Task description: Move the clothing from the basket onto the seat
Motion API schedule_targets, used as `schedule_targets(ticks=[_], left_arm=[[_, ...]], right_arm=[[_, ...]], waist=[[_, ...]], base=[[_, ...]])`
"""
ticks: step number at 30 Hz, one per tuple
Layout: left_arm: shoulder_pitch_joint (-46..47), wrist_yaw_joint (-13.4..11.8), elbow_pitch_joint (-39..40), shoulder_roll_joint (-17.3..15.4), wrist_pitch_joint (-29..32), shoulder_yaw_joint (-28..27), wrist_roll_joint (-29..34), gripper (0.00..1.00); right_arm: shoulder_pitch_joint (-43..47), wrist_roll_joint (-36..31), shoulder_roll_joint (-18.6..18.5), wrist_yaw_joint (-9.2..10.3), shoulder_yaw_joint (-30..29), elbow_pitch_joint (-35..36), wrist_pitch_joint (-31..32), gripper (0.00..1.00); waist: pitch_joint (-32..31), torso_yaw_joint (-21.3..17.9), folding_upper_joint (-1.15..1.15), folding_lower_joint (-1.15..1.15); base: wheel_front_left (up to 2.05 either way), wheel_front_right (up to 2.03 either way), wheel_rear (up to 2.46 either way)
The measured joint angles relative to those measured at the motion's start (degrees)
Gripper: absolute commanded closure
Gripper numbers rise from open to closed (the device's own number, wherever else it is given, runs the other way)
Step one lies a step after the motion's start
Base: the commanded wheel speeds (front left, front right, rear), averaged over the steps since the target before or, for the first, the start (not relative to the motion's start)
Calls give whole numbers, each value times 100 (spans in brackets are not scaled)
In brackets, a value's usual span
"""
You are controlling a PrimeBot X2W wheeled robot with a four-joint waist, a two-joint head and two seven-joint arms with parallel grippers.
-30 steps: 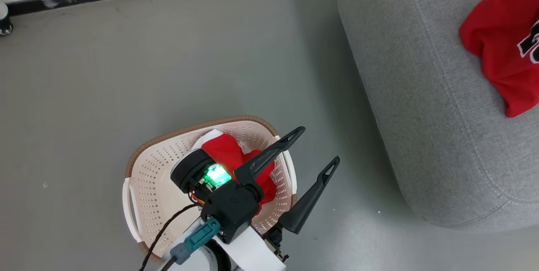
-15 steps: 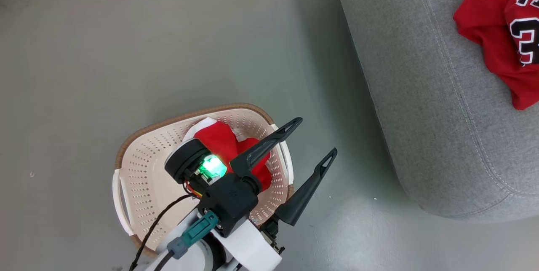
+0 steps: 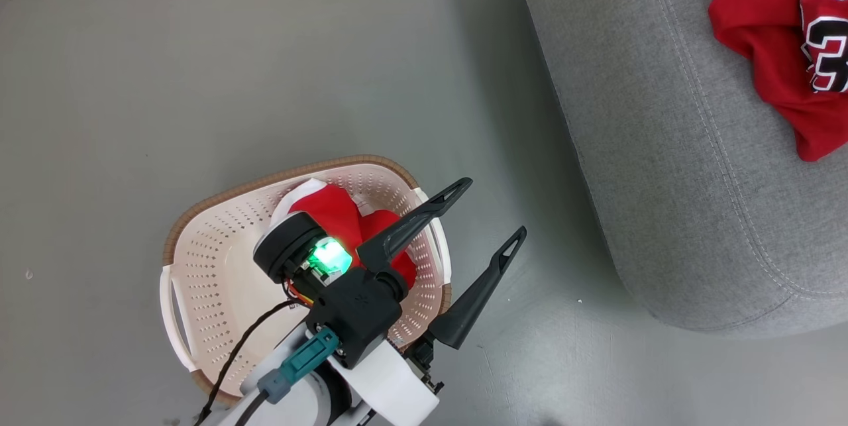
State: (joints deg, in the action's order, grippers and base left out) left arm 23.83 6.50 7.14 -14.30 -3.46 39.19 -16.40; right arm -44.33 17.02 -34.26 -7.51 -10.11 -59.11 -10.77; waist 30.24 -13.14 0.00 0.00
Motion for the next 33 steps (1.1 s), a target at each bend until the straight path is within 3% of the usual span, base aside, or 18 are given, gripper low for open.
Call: schedule_targets(ticks=[2, 4, 7, 10, 24, 33], left_arm=[[1, 0, 0, -1, 0, -4, 0, 0], [2, 1, 0, -2, 0, -4, 0, 0], [2, 1, 0, -8, 0, -12, 0, 0], [2, 1, 0, -16, 0, -23, 0, 0], [3, 0, -74, -30, -10, -79, -8, 0], [2, -5, -232, -40, -141, -174, -58, 0]], right_arm=[[1, -37, -4, 0, -14, -89, -37, 100], [2, -96, -12, 0, -14, -175, -56, 91], [5, -104, 16, 0, -36, -270, -82, 56], [5, -103, 79, 0, -59, -349, -118, 1], [265, -86, 405, 0, 12, -446, -244, 0], [470, 33, 509, 0, 137, -116, -319, 0]], waist=[[12, -9, 0, 0], [24, -15, 0, 0], [39, -25, 0, 0], [48, -40, 0, 0], [7, -181, 0, 0], [-109, -303, 0, 0]], base=[[0, 0, 0], [0, 0, 0], [0, 0, 0], [0, 0, 0], [0, 0, 0], [0, 0, 0]])
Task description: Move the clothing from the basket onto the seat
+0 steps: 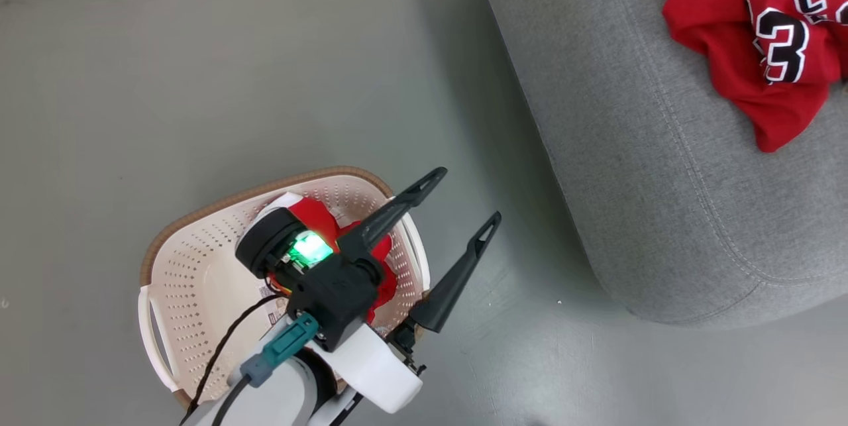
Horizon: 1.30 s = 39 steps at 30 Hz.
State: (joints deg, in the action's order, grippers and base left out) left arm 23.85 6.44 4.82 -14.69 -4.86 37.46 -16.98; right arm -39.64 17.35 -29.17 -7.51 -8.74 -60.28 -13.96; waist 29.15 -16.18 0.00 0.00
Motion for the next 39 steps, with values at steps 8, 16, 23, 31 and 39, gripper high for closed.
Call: schedule_targets(ticks=[8, 16, 23, 31, 39], left_arm=[[-9, -109, -236, -4, -231, -198, -53, 0], [-143, -314, -525, -3, -553, -446, -98, 0], [-306, -470, -724, 78, -734, -626, -233, 0], [-568, -705, -1009, 181, -854, -890, -371, 0], [-869, -1033, -1258, 277, -924, -1281, -464, 0]], right_arm=[[-1, 48, 49, 0, 191, 699, -33, 0], [-9, -119, 515, 0, 592, 1720, -40, 0], [5, -227, 918, 0, 1053, 2313, -49, 0], [293, -344, 1251, 0, 1328, 2740, -49, 0], [723, -394, 1526, 0, 1384, 3071, -49, 0]], waist=[[-210, -2, 0, 0], [-478, 116, 0, 0], [-760, 280, 0, 0], [-1114, 508, 0, 0], [-1513, 724, 0, 0]], base=[[0, 0, 0], [0, 0, 0], [0, 0, 0], [0, 0, 0], [0, 0, 0]])
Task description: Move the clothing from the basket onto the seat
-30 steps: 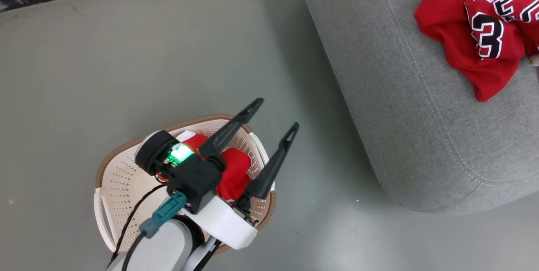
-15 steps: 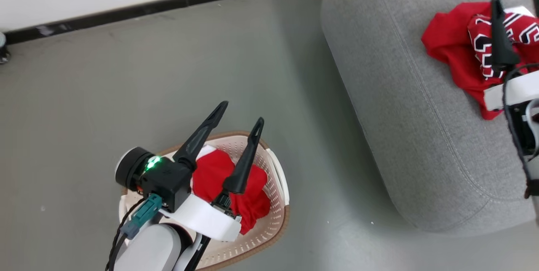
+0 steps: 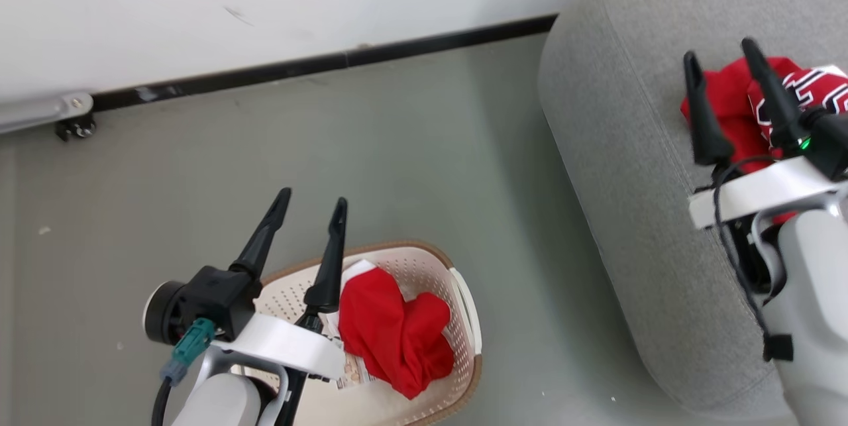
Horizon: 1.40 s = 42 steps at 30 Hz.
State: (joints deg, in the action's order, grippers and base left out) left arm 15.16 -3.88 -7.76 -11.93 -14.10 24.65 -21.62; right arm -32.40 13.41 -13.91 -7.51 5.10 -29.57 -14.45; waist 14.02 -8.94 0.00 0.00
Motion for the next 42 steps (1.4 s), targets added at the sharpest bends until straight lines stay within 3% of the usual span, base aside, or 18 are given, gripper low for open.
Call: schedule_targets(ticks=[10, 42], left_arm=[[-374, -305, -255, 34, -4, -464, -157, 0], [-1412, -654, -407, 97, -4, -991, -78, 0]], right_arm=[[734, -97, 347, 0, -78, 259, 0, 0], [2776, -344, 1028, 1, -129, 906, 141, 0]], waist=[[-577, 259, 0, 0], [-1733, 700, 0, 0]], base=[[0, 0, 0], [0, 0, 0]])
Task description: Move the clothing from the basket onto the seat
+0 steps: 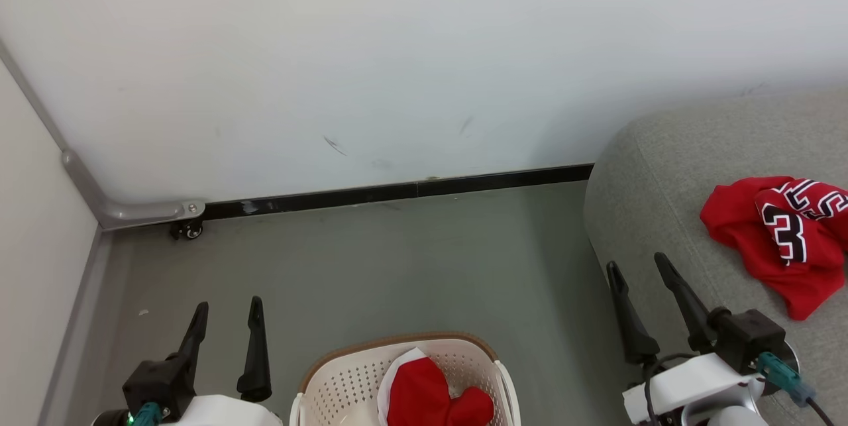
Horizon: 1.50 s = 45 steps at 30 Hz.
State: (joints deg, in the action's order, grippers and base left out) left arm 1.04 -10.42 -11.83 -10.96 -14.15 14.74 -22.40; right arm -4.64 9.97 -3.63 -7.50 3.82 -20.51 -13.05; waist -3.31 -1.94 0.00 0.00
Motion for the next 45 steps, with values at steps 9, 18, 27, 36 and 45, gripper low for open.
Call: schedule_targets(ticks=[9, 18, 27, 36, 45], left_arm=[[-153, -75, 60, -3, 0, -154, 137, 0], [-222, -118, 125, -75, 0, -266, 200, 0], [-319, -110, 152, -55, 0, -275, 236, 0], [-328, -65, 192, 7, 0, -303, 258, 0], [-329, -11, 213, 25, 0, -301, 305, 0]], right_arm=[[389, -104, 54, 0, -75, 305, 83, 0], [625, -155, 83, 0, -116, 558, 205, 0], [820, -163, 90, 0, -125, 776, 307, 0], [859, -79, 92, 0, -88, 987, 358, 0], [940, 22, 94, 0, -73, 1167, 424, 0]], waist=[[-64, 58, 0, 0], [-26, 49, 0, 0], [9, 45, 0, 0], [44, 38, 0, 0], [97, 21, 0, 0]], base=[[0, 0, 0], [0, 0, 0], [0, 0, 0], [0, 0, 0], [0, 0, 0]])
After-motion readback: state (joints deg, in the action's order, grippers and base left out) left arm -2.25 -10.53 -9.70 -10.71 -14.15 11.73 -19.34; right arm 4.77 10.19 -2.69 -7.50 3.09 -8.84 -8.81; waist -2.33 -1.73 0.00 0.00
